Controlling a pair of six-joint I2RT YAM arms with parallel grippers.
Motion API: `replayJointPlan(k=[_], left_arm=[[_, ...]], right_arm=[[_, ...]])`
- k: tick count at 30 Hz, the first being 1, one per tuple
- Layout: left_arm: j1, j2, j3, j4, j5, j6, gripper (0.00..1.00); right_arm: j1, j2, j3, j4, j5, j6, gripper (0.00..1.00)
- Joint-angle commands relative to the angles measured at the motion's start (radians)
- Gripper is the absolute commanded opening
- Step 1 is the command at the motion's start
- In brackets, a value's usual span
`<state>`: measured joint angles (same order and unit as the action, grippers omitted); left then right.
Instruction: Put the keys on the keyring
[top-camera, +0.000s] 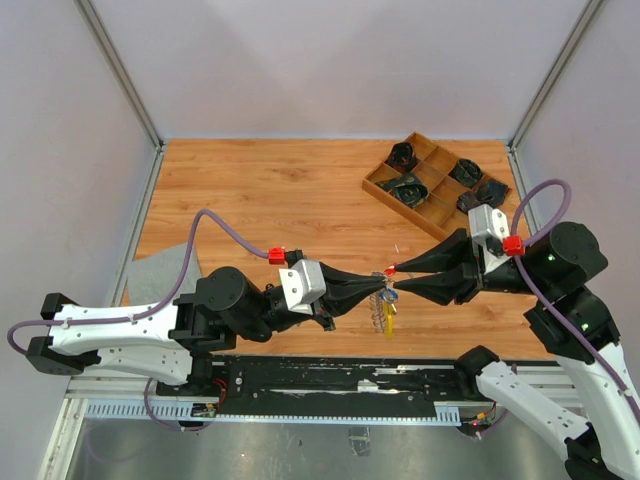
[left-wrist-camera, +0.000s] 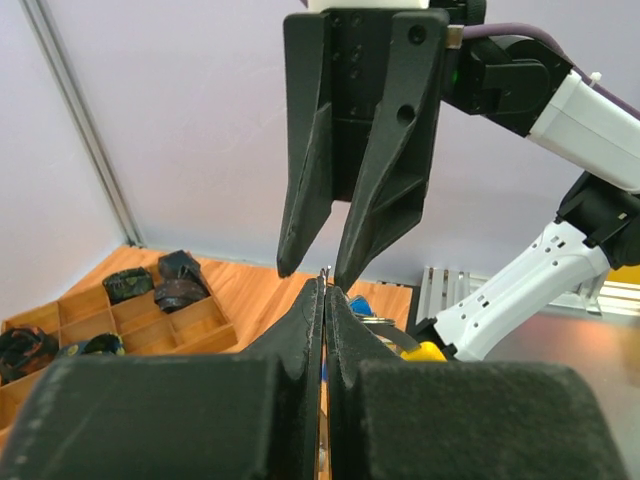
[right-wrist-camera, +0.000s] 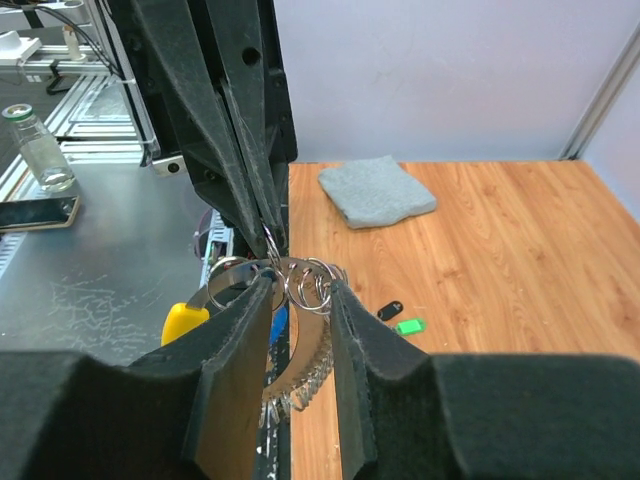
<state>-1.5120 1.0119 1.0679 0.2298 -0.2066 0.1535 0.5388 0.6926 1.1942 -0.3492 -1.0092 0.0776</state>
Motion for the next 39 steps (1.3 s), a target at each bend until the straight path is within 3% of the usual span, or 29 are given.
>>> replayJointPlan(k=[1,14,24,39], left_arm=[[0.005,-0.013,0.038,0.038,0.008,0.01,0.01],[0.004,-0.026,0.016,0.075,0.025,-0.001,0.01],[0.004,-0.015,0.02,0.084,0.039,-0.006,0.01],[0.004,-0.005,0.021,0.098,0.054,-0.008,0.0]], right_arm=[[0.01,-0.023,0.046,0.033,0.041,-0.02,0.31],[0.01,0.019,0.033,0.126,-0.092,0.058,0.37],[0.01,0.029,0.01,0.143,-0.132,0.074,0.27],[0.024,0.031,-0.01,0.186,-0.139,0.112,0.22]])
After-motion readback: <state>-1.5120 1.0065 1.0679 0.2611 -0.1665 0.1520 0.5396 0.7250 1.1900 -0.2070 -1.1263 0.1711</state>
